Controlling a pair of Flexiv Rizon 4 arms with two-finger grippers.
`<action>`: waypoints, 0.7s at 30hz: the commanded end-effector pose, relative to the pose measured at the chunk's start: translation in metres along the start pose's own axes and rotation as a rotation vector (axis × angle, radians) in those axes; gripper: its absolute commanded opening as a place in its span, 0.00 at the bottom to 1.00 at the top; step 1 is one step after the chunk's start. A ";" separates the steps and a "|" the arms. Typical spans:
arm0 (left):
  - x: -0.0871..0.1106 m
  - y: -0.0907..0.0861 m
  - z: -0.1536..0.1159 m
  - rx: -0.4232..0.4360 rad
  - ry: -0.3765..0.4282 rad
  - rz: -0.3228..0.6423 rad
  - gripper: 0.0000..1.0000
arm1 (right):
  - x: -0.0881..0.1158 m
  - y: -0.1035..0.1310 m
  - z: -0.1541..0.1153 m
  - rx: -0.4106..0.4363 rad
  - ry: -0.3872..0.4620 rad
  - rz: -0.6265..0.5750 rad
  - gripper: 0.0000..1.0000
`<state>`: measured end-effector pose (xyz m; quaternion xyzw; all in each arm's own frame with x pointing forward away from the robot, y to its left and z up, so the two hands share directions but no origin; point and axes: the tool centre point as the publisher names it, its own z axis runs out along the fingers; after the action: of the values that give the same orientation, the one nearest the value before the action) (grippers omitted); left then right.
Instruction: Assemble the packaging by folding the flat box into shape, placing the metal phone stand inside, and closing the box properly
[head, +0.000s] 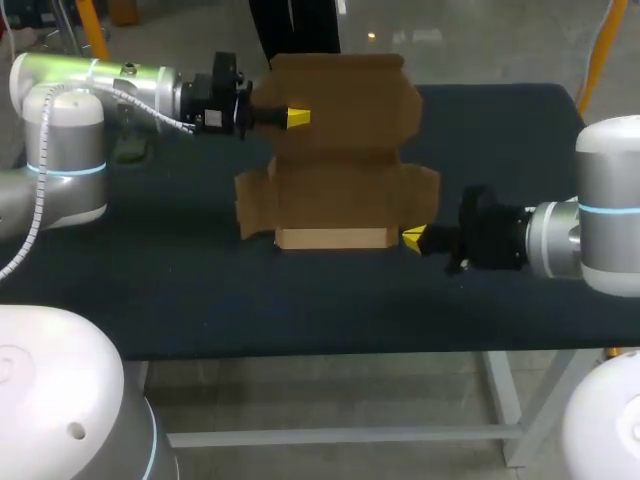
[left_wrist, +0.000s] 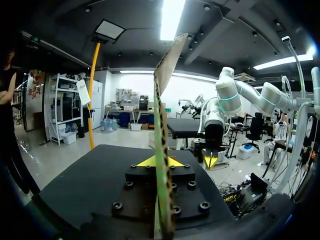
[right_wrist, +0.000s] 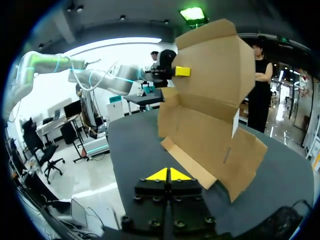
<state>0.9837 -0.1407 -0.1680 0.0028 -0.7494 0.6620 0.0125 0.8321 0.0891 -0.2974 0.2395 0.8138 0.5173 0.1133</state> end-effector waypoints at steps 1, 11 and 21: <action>-0.002 0.005 -0.001 0.002 0.010 0.000 0.00 | -0.003 -0.003 0.019 0.010 -0.005 0.033 0.00; -0.004 0.008 -0.003 0.001 0.014 -0.005 0.00 | -0.003 -0.003 0.019 0.010 -0.005 0.033 0.00; -0.004 0.008 -0.003 0.001 0.014 -0.005 0.00 | -0.002 -0.013 0.048 -0.019 0.007 0.071 0.00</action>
<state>0.9862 -0.1385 -0.1747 0.0018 -0.7493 0.6620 0.0174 0.8422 0.1088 -0.3149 0.2642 0.8054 0.5227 0.0912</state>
